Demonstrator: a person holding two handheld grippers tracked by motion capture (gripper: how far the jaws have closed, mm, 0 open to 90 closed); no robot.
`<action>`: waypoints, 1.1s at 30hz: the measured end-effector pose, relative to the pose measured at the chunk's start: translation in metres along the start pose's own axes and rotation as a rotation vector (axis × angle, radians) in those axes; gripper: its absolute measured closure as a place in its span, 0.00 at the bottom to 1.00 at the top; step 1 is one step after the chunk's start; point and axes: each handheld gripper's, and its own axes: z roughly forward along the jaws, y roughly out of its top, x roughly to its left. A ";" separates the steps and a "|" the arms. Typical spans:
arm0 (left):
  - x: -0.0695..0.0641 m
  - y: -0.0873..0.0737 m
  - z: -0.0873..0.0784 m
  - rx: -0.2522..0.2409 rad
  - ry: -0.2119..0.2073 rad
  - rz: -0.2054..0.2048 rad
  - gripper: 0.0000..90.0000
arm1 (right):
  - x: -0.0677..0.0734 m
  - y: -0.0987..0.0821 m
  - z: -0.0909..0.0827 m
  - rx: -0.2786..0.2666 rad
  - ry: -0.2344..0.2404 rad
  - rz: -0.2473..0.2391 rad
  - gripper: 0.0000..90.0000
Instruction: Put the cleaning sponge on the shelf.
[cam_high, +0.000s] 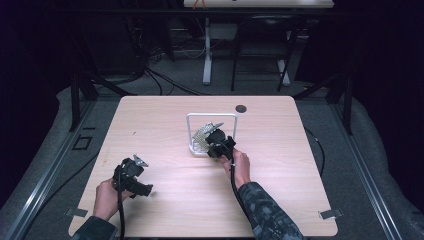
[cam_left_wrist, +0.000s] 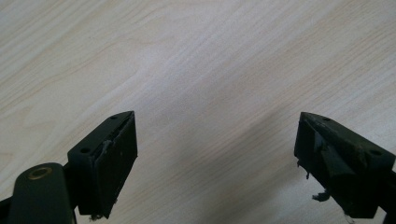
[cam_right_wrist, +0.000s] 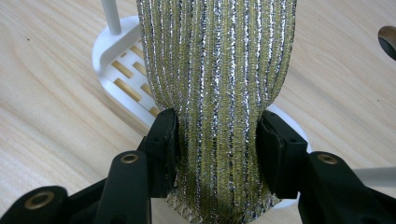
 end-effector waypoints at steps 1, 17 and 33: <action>0.000 0.000 0.000 0.000 0.000 0.000 0.15 | 0.001 0.001 0.000 0.008 0.001 0.005 0.58; 0.000 0.000 -0.001 -0.001 -0.005 0.002 0.15 | 0.003 0.005 0.011 0.026 -0.020 0.011 0.43; -0.001 0.001 -0.001 -0.003 -0.010 0.006 0.15 | 0.003 0.006 0.007 0.011 0.020 -0.006 0.22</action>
